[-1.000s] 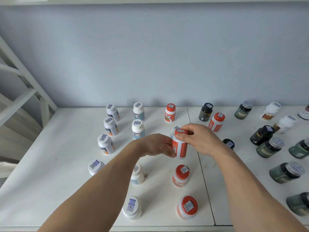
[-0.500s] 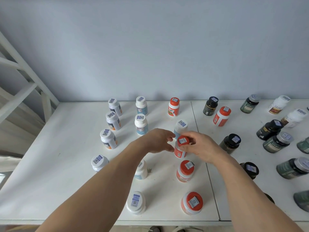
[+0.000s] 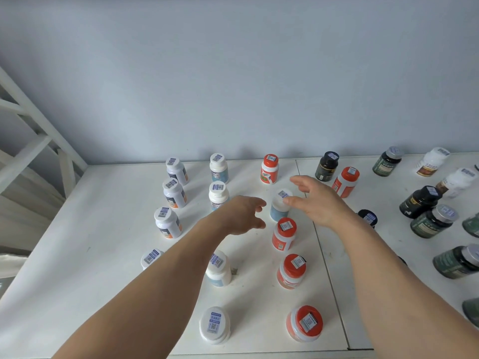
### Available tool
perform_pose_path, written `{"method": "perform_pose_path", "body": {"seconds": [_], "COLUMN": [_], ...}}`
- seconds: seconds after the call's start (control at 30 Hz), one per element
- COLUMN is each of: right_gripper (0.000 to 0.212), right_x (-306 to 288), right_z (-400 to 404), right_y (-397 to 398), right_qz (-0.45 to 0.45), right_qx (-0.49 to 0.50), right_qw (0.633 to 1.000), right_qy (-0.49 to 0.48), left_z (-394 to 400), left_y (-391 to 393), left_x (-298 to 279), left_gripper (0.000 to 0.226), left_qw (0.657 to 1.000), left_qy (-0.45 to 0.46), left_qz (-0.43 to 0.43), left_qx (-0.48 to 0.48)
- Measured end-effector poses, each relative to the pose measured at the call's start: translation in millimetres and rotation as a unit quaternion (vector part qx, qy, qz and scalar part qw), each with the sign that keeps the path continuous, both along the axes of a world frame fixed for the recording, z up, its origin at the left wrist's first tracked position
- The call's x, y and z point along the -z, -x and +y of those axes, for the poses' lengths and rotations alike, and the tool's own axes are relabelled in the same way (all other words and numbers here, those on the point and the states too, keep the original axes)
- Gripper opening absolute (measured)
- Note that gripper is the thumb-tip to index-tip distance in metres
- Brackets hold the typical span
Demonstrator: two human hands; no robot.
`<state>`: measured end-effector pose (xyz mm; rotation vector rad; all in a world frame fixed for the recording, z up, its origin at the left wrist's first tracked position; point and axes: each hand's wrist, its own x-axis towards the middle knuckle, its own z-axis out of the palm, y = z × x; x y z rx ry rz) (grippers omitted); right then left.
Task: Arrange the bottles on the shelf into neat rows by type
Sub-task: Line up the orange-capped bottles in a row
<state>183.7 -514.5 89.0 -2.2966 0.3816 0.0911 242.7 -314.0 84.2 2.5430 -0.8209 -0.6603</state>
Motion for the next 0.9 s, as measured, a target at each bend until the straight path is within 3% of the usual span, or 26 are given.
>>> {"method": "perform_pose_path", "body": {"seconds": [0.2, 0.67, 0.9], "right_gripper": [0.058, 0.039, 0.042], "right_x": [16.9, -33.8, -39.9], "right_z": [1.5, -3.7, 0.7], "right_y": [-18.9, -40.6, -40.3], "right_qz": [0.058, -0.071, -0.049], "right_qx": [-0.064, -0.078, -0.045], "right_qw": [0.996, 0.994, 0.995], "right_qy": [0.006, -0.025, -0.068], "left_z": [-8.2, -14.5, -10.0], "left_y": [-10.2, -24.2, -22.4], "left_x": [3.2, -11.5, -15.4], "left_gripper": [0.058, 0.050, 0.053], "left_qw": [0.999, 0.967, 0.939], "left_qy": [0.016, 0.170, 0.212], "left_qz": [0.014, 0.169, 0.260], "left_qx": [-0.036, -0.086, -0.077]}}
